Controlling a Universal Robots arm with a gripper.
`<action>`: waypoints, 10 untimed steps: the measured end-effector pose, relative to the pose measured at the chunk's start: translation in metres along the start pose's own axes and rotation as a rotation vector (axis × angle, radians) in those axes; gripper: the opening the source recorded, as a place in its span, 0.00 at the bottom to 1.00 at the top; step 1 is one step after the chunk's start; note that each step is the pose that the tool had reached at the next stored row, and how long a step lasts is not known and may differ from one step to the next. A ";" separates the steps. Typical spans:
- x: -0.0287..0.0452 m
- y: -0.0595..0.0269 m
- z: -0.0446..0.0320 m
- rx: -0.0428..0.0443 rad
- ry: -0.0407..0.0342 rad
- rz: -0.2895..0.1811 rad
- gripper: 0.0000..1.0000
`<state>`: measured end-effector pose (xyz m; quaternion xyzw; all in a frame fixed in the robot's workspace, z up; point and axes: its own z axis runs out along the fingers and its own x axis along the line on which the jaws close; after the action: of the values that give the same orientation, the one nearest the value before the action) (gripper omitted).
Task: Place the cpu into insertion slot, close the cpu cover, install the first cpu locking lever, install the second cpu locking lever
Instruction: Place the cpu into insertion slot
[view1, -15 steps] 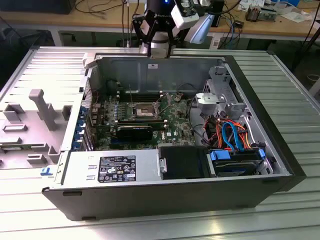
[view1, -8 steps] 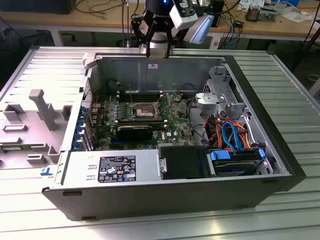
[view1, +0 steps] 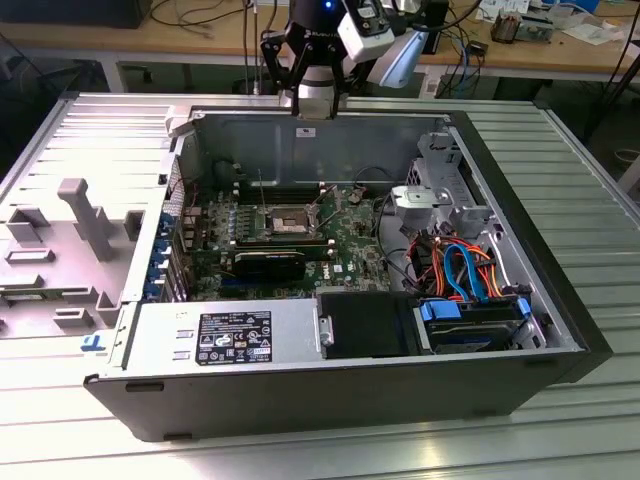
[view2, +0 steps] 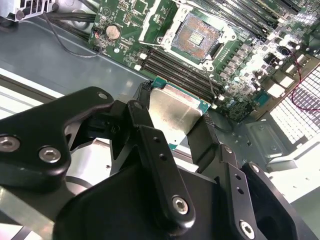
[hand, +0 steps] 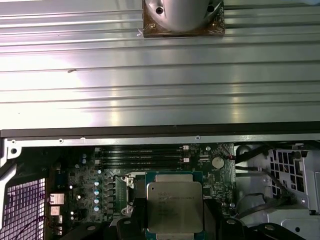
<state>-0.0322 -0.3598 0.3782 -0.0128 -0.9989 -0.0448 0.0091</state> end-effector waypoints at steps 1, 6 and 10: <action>0.0000 0.0000 0.0002 0.0000 0.0000 0.000 0.54; 0.0003 -0.0001 0.0010 0.0000 0.0000 0.000 0.54; 0.0004 -0.0004 0.0034 -0.0001 0.0000 0.000 0.54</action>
<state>-0.0327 -0.3599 0.3747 -0.0127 -0.9989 -0.0448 0.0091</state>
